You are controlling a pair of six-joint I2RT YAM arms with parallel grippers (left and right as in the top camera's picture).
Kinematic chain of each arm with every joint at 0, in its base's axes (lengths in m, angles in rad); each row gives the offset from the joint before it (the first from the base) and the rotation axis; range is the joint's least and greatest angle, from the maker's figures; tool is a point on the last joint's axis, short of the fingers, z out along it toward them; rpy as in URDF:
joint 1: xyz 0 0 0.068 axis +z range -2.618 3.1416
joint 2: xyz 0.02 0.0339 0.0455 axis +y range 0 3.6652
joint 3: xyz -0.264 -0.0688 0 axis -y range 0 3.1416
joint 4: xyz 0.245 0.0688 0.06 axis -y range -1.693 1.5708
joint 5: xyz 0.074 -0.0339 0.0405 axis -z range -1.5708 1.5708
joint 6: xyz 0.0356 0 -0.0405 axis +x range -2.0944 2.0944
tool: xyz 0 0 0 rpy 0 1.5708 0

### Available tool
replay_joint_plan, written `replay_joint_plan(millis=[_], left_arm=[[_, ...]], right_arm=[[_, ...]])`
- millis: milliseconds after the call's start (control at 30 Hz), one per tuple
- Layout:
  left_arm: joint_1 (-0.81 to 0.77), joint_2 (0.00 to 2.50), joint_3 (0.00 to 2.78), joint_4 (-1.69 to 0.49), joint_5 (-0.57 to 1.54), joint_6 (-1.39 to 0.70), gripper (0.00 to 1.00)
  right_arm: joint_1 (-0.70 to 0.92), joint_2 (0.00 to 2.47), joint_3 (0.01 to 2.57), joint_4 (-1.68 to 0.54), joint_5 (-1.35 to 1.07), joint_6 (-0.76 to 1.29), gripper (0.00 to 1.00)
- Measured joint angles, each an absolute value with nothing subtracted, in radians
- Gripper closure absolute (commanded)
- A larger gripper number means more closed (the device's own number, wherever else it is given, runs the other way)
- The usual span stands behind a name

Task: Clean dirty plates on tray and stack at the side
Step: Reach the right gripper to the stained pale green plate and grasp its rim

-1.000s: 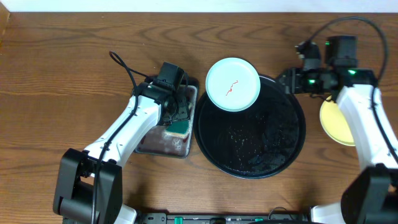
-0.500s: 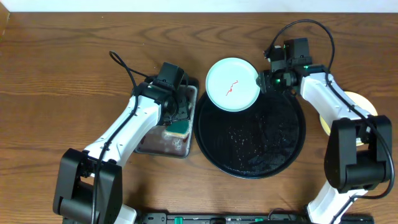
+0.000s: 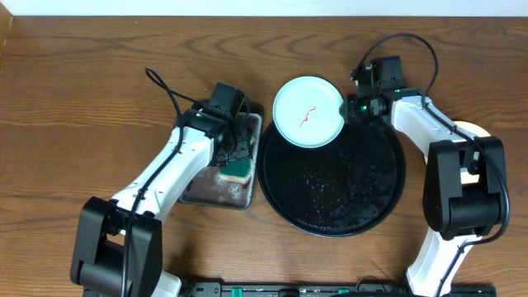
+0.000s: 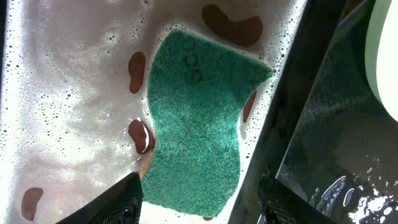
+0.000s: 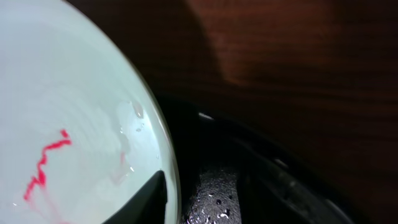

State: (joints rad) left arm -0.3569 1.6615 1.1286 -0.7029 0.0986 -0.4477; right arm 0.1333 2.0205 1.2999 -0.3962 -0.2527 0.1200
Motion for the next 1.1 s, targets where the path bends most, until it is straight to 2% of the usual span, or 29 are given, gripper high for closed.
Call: replay_joint_plan(millis=[367, 567, 833, 1100], left_arm=[[-0.357, 1.662, 1.129, -0.703, 0.099, -0.448, 0.39], [-0.357, 1.662, 1.129, -0.703, 0.099, -0.448, 0.39], [-0.357, 1.662, 1.129, -0.704, 0.099, -0.448, 0.4], [-0.357, 1.662, 1.128, -0.708, 0.099, -0.448, 0.39]], right_arm=[[0.133, 2.022, 1.299, -0.407, -0.277, 0.134, 0.8], [0.133, 2.022, 1.298, -0.406, -0.286, 0.14, 0.99], [0.132, 2.021, 1.299, -0.472, -0.323, 0.146, 0.99], [0.085, 1.905, 1.291, -0.754, -0.321, 0.13, 0.99]])
